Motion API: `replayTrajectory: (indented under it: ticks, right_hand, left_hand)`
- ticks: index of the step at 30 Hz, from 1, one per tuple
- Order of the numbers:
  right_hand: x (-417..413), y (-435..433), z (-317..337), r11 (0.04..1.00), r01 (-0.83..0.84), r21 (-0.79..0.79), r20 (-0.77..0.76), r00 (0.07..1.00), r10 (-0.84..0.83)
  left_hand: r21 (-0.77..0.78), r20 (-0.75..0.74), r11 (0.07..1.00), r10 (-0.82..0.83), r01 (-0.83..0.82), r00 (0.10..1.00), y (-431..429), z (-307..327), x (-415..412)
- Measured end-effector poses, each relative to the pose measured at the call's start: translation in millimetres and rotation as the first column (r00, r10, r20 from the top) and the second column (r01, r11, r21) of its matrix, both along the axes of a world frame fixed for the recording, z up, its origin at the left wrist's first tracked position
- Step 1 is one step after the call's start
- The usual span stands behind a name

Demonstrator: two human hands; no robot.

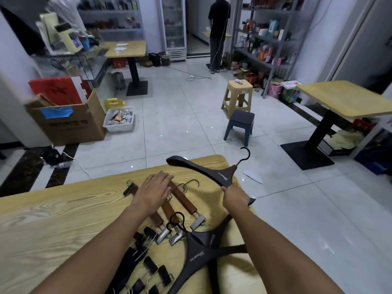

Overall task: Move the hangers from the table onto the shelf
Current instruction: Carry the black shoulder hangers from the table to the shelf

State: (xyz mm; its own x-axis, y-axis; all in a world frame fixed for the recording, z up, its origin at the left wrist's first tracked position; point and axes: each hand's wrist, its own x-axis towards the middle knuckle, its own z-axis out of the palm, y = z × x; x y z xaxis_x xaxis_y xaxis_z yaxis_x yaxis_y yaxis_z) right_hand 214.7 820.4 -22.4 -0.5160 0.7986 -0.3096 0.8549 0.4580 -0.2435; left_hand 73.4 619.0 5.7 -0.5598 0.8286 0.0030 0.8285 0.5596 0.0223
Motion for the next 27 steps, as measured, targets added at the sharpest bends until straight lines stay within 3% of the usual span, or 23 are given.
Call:
replayTrajectory:
  ticks: [8, 14, 27]
  right_hand:
    - [51, -24, 44, 0.996, -0.010, 0.092, -0.070, 0.997, 0.017]
    - [72, -44, 68, 0.955, -0.215, 0.205, -0.086, 0.968, 0.237]
    - [50, -34, 86, 0.876, -0.452, 0.167, -0.122, 0.872, 0.473]
  left_hand:
    - [0.023, 0.030, 0.998, 0.050, -0.050, 0.998, -45, 5, 71]
    - [-0.055, 0.156, 0.988, 0.153, -0.146, 0.976, -57, -10, 122]
    - [-0.163, 0.281, 0.959, 0.272, -0.234, 0.920, -35, -38, 165]
